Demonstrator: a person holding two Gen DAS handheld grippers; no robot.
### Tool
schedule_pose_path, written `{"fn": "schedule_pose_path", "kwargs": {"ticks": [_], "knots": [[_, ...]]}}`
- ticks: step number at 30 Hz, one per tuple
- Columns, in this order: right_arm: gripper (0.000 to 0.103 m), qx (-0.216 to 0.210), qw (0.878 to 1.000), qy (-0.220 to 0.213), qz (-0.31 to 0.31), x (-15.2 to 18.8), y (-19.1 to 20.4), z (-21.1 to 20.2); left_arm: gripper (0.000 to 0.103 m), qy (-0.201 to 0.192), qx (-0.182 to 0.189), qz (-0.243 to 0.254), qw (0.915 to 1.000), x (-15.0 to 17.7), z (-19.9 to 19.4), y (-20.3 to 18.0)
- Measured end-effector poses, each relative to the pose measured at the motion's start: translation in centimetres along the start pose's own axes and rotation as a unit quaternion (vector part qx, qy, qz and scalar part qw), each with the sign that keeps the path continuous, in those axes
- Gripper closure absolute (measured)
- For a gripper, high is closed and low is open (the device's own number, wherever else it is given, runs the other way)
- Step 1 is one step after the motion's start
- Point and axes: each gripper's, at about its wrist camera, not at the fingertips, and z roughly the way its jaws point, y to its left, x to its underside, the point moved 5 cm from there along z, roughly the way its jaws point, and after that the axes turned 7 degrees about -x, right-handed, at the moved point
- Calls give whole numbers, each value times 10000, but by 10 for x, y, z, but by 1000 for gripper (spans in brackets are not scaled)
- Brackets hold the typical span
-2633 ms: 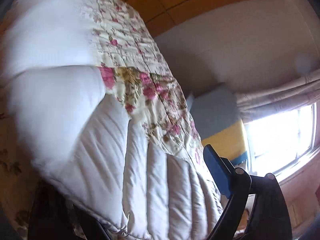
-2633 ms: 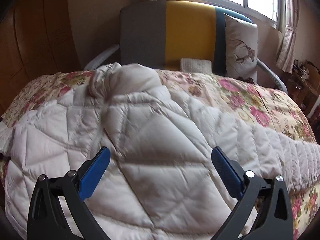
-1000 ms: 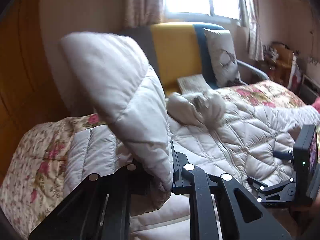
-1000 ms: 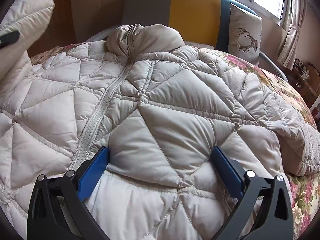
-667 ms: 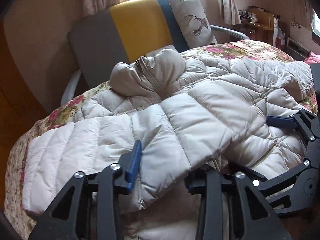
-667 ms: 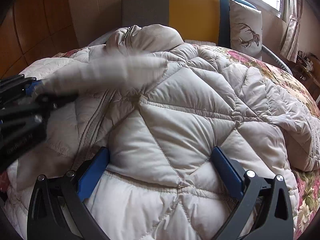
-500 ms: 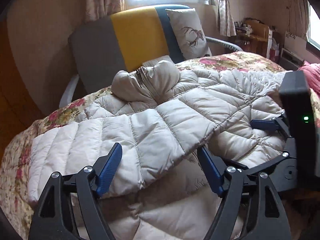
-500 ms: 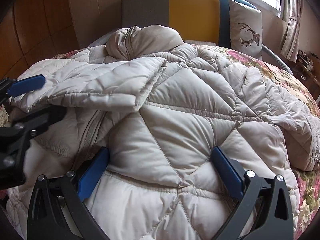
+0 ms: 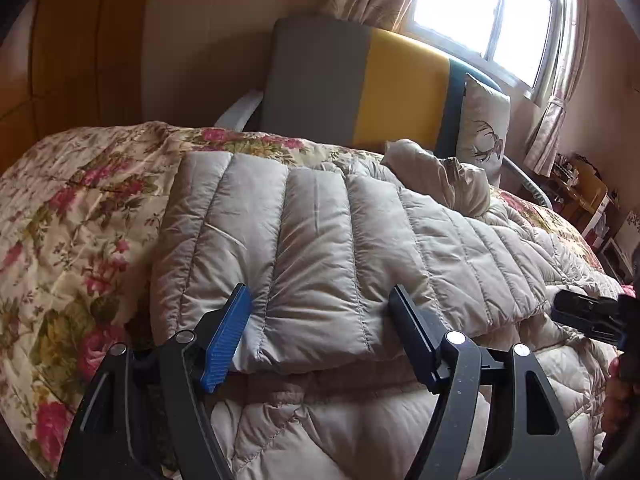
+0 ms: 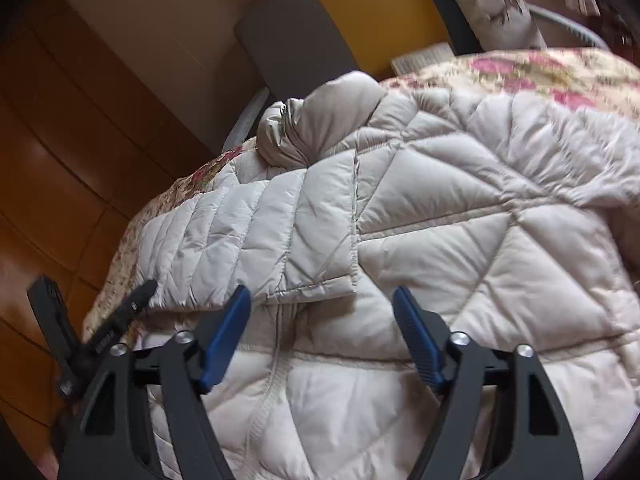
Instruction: Fold large clothes
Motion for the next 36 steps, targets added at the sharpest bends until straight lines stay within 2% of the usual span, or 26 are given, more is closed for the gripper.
{"fn": "schedule_pose_path", "kwargs": {"ticks": [2,6,8,10,11,13,16,17,18,20,22,24,26,29,30,33,36], "knots": [[96,92,9997,228,49,-4,0,18,32,-26,-74,103,9999,6,0,-3],[98,726,9961,-224,-453,-16,9,6,30,-167,-47,149,9997,6,-16,-2],[98,972,9941,-212,-432,-16,-1,10,30,-297,-128,55,9995,1,-22,1],[98,854,9957,-96,-350,-10,-13,20,30,-288,-241,5,9993,-5,-17,2],[97,792,9961,-125,-366,-7,-15,22,30,-151,-440,37,9989,-6,-7,3],[92,577,9975,-217,-331,-3,-15,19,30,183,-516,19,9985,-1,12,5],[65,303,9983,-408,-282,-4,-10,-9,30,356,-557,2,9978,8,24,8],[52,248,9976,-587,-266,-5,-11,-24,30,337,-534,-6,9980,8,23,9],[48,238,9964,-773,-240,-5,-14,-40,30,317,-508,-7,9982,9,21,9],[48,360,9936,-1067,-45,-7,-32,-73,30,280,-441,21,9986,13,19,12],[48,553,9873,-1412,475,-15,-68,-110,30,231,-424,69,9988,18,15,16],[47,813,9742,-1746,1178,-19,-116,-147,30,193,-441,106,9988,23,12,18],[43,1107,9561,-1947,1891,-19,-168,-182,30,159,-434,79,9989,26,8,20],[42,1374,9184,-2361,2863,-15,-242,-228,29,184,-432,76,9989,25,9,21],[44,1386,9074,-2475,3100,-14,-262,-239,28,203,-475,114,9986,24,10,20],[48,958,8849,-2923,3496,-23,-300,-265,24,221,-616,216,9976,24,11,17],[48,917,8613,-3284,3768,-37,-322,-278,17,245,-643,175,9975,22,12,18]]}}
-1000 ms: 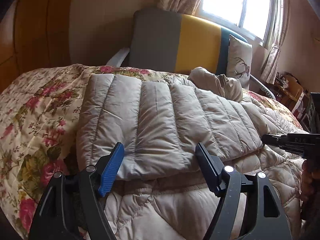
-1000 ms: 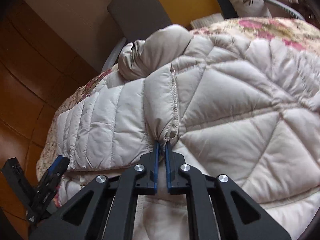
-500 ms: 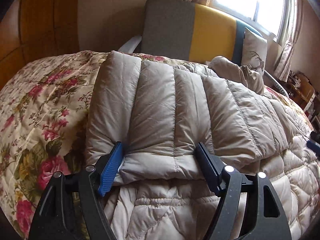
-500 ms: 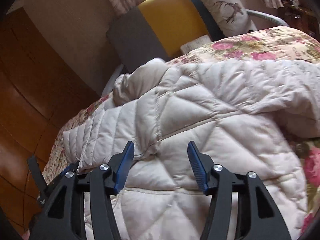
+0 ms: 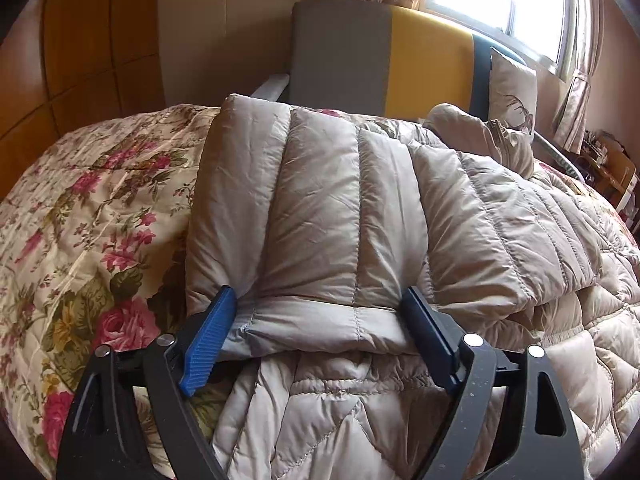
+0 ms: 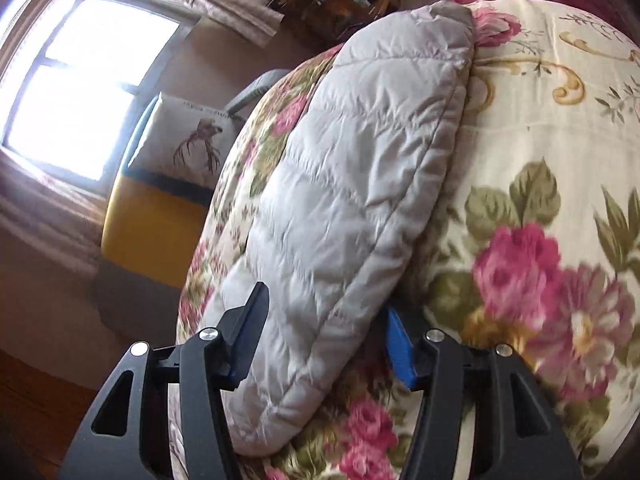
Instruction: Fold large clothes
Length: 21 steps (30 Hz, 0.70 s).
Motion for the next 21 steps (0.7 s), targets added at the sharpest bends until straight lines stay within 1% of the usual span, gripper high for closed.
{"fn": "schedule_pose_path", "kwargs": {"ticks": [1,2,3,4,5,6,7,8,9,11,12,13,15,17,19,21], "knots": [[50,56,9999,-86,66,-7,0,3,15,10,7,-18,10000,0,0,1],[55,161,9996,-175,117,-13,0,6,14,18,18,-30,10000,0,1,1],[65,276,9993,-219,149,-19,-1,7,14,22,29,-37,10000,0,1,1],[71,347,9991,-214,147,-23,0,10,14,25,47,-49,10000,0,1,1],[81,408,9989,-191,133,-25,2,12,14,28,63,-62,10000,1,1,1],[86,498,9986,-177,90,-25,5,13,14,31,77,-72,9999,1,2,1],[87,573,9982,-183,-13,-26,9,12,13,35,92,-81,9999,1,2,2],[91,602,9978,-217,-195,-28,16,11,13,38,108,-91,9999,1,2,2],[93,629,9966,-267,-470,-24,29,7,13,39,122,-101,9999,1,2,2],[94,782,9898,-343,-1139,-15,55,1,13,39,147,-121,9998,2,3,2],[94,868,9834,-388,-1545,-6,73,-3,13,34,153,-126,9998,2,2,2],[94,929,9754,-438,-1952,3,90,-6,13,34,150,-124,9998,2,3,2],[95,968,9541,-522,-2784,32,130,-7,12,35,161,-129,9998,3,2,2],[95,966,9247,-542,-3643,68,171,-9,11,13,221,-170,9996,2,1,3],[95,879,8912,-513,-4420,115,202,-16,11,-37,327,-236,9992,2,-1,5],[95,706,8618,-407,-5006,162,227,-16,11,-73,388,-313,9987,2,-5,6]]}}
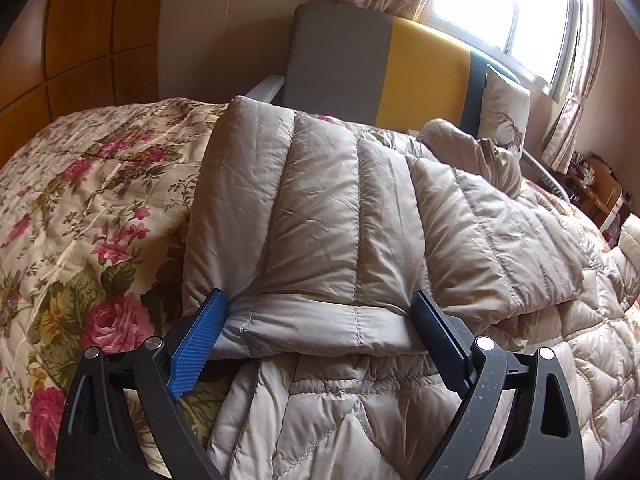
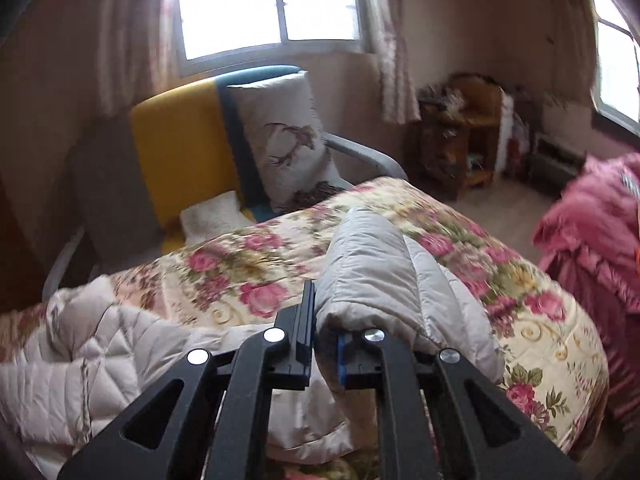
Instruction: Fold large clothes
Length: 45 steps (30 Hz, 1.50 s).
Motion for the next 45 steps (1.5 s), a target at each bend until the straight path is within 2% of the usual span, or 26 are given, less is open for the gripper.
{"fn": "schedule_pose_path", "kwargs": {"ticks": [4,8,11,14,16,17,18,19,21,23,24,26,29,31,33,34,35,37,39,42,43,45], "knots": [[95,-372,9953,-4,-900,21,83,-7,11,-59,46,-101,9999,-1,-14,1],[95,-704,9818,68,-1764,55,152,-2,11,-79,76,-208,9997,5,-30,6],[95,-844,9653,242,-2458,88,192,8,11,-72,140,-261,9995,11,-40,7],[95,-728,9414,563,-3245,129,215,24,11,-41,250,-361,9990,15,-48,8],[91,-745,9288,992,-3492,153,221,35,11,-18,313,-416,9986,18,-52,7],[78,-863,9281,1198,-3419,160,219,39,11,4,341,-433,9985,19,-52,6],[65,-1045,9318,1287,-3230,161,215,40,11,33,377,-452,9983,20,-54,5],[61,-1246,9379,1302,-2963,160,207,36,11,46,404,-465,9981,21,-55,4],[36,-1768,9513,1358,-2131,150,188,29,11,64,476,-489,9976,22,-56,1],[29,-2310,9589,1357,-934,131,161,26,11,69,539,-520,9972,24,-58,-1],[28,-2525,9574,1389,-200,123,143,29,11,77,523,-514,9973,25,-57,-2],[25,-2929,9371,1485,1182,111,113,39,11,108,475,-501,9976,27,-57,-4],[29,-3246,8978,1559,2536,103,80,63,11,146,420,-572,9974,25,-57,-5],[40,-3198,8841,1617,2998,101,68,80,11,140,428,-647,9969,23,-59,-5],[64,-3130,8769,1658,3250,99,62,94,11,144,428,-654,9968,22,-61,-5],[73,-3018,8796,1701,3261,99,61,100,11,160,427,-627,9970,23,-61,-6],[87,-2902,8855,1747,3181,99,61,104,11,176,411,-595,9972,24,-61,-6],[91,-2698,9043,1667,2857,91,63,105,11,213,375,-516,9977,24,-61,-7],[94,-2567,9290,1452,2236,78,71,95,11,184,393,-528,9977,24,-63,-7],[95,-2325,9654,1022,601,65,110,71,11,138,473,-654,9966,22,-65,-4],[95,-2249,9700,918,-52,68,133,64,11,127,493,-695,9963,22,-66,-3],[95,-2129,9659,798,-1242,84,167,48,11,126,532,-746,9957,21,-68,-2]]}}
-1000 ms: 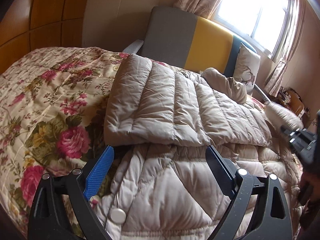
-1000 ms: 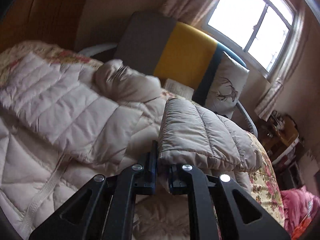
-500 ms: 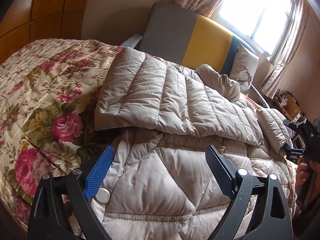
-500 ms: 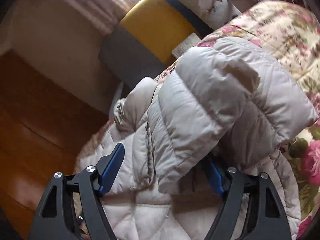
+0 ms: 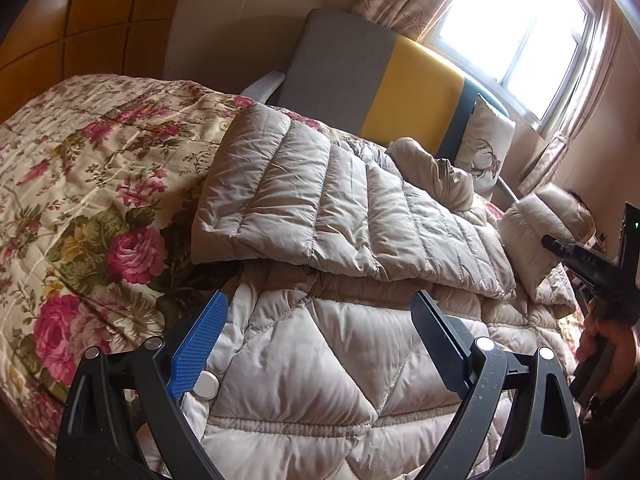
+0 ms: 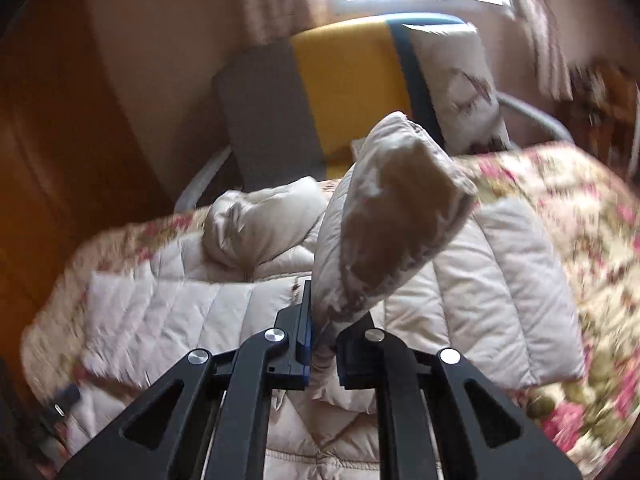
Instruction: Fold large clothes
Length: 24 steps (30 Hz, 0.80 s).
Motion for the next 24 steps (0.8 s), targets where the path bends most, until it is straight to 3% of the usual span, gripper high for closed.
{"fn": "schedule_pose_path", "kwargs": {"ticks": [2,6,7,8,9,11,12,18,21,24], "knots": [[94,122,9965,346,-754,17,27,14,11,14,33,-43,10000,-1,-2,1],[63,-163,9906,927,-990,59,48,31,11,49,158,-167,9997,-5,-7,2],[62,-169,9906,924,-997,64,48,30,11,36,195,-176,9996,-7,-9,2],[53,-244,9910,914,-946,67,48,28,11,21,215,-174,9996,-9,-10,0],[36,-411,9921,856,-818,68,45,21,11,21,266,-171,9995,-11,-12,-3],[30,-699,9939,601,-606,68,41,3,11,11,411,-167,9990,-16,-13,-10],[27,-646,9950,517,-561,68,33,-6,11,-2,483,-174,9987,-21,-13,-16],[12,385,9988,-244,162,50,-32,-57,15,-57,1052,16,9944,-51,-1,-75],[10,1223,9877,-348,908,42,-82,-70,26,192,1265,334,9912,-60,25,-118],[10,1768,9668,-175,1839,41,-130,-76,36,759,1378,475,9864,-58,68,-152]]}}
